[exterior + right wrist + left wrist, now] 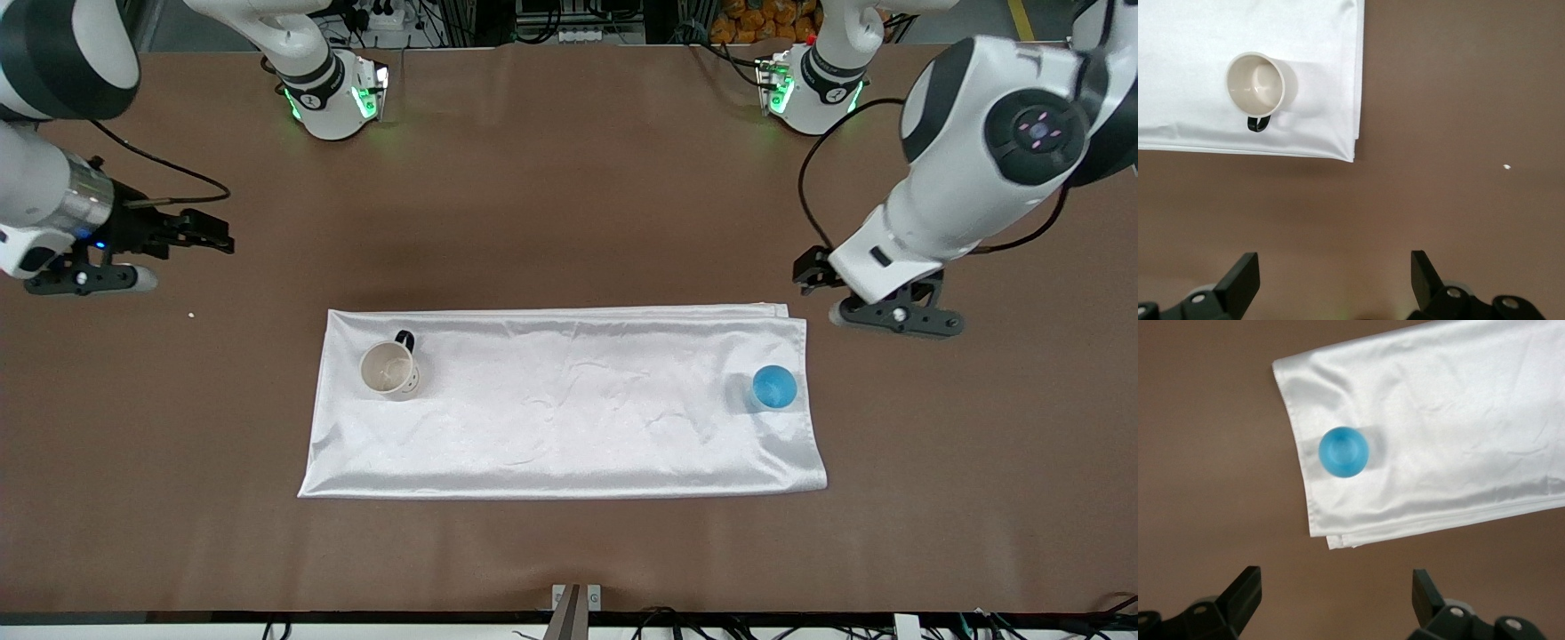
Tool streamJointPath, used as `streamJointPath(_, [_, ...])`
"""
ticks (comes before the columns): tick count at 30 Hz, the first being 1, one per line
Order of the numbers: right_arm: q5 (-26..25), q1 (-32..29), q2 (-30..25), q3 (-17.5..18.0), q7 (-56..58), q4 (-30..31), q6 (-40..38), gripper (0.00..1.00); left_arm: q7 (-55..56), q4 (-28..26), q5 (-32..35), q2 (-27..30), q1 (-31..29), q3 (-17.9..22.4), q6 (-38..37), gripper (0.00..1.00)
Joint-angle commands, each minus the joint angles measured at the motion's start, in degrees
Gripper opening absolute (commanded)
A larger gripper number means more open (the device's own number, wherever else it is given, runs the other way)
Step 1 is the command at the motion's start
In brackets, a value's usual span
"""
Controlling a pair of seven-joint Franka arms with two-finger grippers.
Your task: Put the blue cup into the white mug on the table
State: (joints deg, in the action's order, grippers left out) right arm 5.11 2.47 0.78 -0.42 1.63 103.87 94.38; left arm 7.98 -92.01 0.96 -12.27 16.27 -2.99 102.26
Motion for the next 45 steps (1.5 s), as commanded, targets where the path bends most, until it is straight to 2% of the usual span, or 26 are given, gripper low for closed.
streamJointPath(1, [1.48, 3.14, -0.34, 0.16, 0.83, 7.03, 6.94, 1.0, -0.95, 1.92, 1.24, -3.9, -0.09, -1.75, 3.29, 1.0])
streamJointPath(9, [1.39, 6.4, 1.41, 0.07, 0.13, 13.98, 16.97, 1.0, 0.02, 1.57, 1.59, -8.65, 0.17, -4.12, 9.96, 1.0])
streamJointPath(21, [1.13, 12.91, 7.83, 0.07, -7.16, 14.95, 25.58, 1.0, 0.02, 1.39, 5.98, -14.8, 0.52, -4.3, 16.3, 1.0])
streamJointPath(29, [1.04, 15.28, 13.98, 0.07, -10.77, 16.18, 37.35, 1.0, -0.51, 1.13, 7.13, -17.61, 0.78, -4.3, 17.71, 1.0])
streamJointPath(45, [1.21, 16.16, 20.04, 0.07, -12.79, 16.36, 49.05, 1.0, -0.77, 0.69, 10.9, -22.27, 0.96, -4.39, 19.29, 1.0])
